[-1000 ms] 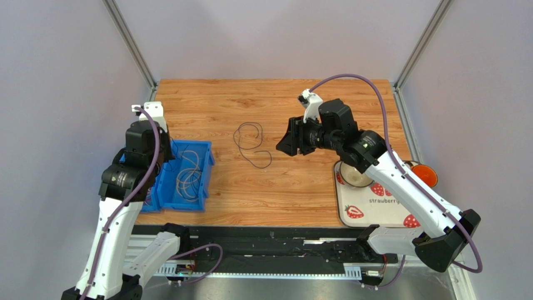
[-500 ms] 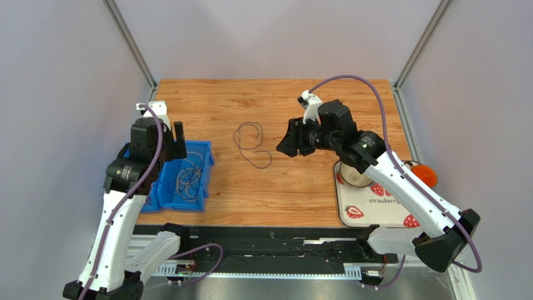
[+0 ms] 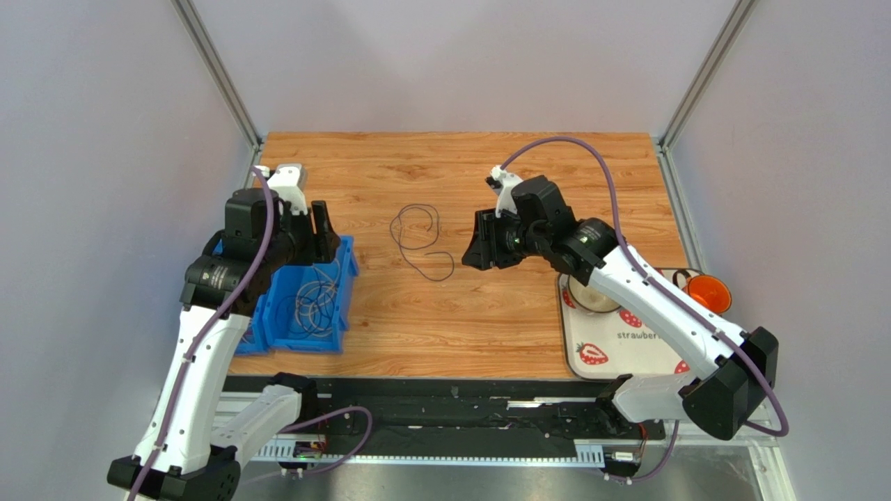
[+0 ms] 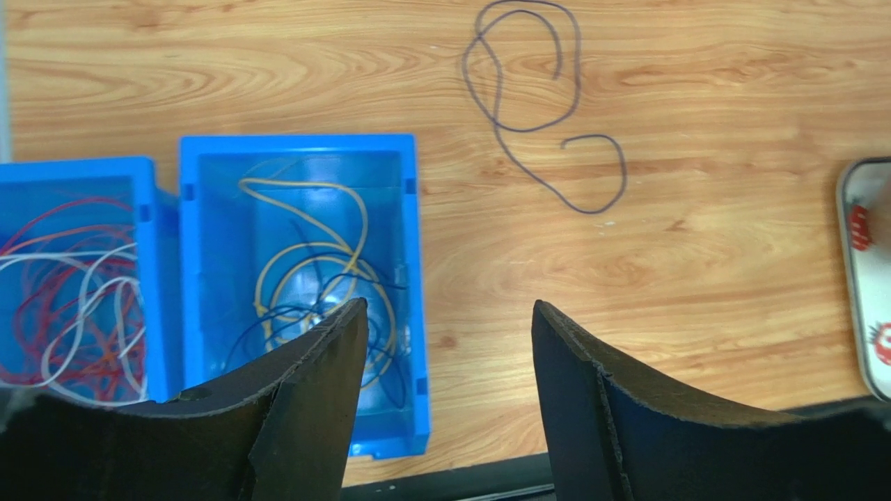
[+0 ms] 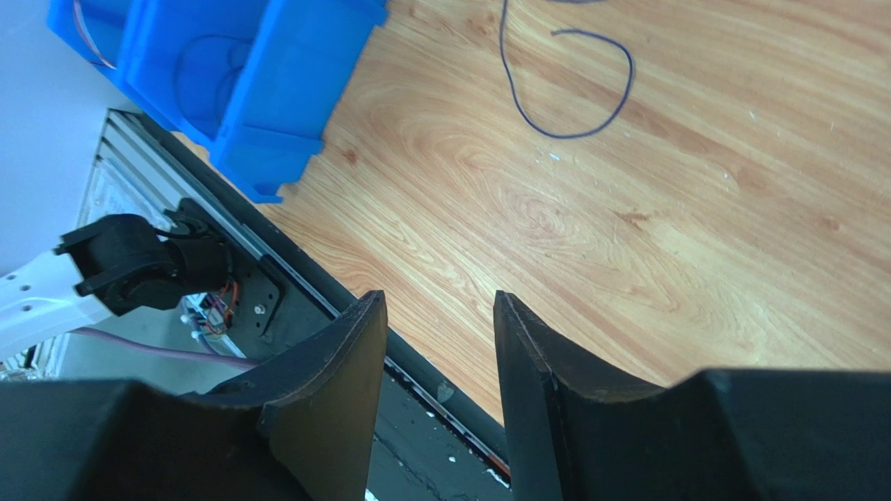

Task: Untangle the cables
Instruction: Place the cable in the bin.

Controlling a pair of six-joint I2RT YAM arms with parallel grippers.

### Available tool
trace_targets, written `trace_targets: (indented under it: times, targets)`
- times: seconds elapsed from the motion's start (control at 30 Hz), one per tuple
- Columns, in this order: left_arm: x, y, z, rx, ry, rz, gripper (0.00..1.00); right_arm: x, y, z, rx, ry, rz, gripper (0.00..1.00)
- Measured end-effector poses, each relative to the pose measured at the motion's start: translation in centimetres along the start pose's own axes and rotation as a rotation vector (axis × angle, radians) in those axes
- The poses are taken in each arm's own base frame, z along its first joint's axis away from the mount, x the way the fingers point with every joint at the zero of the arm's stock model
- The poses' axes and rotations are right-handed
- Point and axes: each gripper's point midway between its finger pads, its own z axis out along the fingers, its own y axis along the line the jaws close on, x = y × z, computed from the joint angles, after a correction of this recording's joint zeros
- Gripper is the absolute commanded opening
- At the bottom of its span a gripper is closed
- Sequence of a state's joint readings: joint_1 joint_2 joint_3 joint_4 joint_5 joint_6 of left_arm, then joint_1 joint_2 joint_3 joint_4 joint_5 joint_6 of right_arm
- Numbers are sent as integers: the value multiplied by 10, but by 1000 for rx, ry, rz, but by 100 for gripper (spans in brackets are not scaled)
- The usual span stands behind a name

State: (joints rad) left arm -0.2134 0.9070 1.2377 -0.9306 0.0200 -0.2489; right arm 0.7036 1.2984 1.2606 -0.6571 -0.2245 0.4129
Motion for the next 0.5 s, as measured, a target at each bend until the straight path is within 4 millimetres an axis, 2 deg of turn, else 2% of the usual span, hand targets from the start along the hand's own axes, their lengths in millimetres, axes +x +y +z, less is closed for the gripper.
trace_targets:
  times: [0.27, 0.5]
  targets:
    - [0, -31, 19, 116, 42, -29, 61, 30, -20, 16, 63, 92, 57, 43]
    - [7, -52, 55, 140, 116, -25, 59, 77, -45, 32, 125, 206, 131, 41]
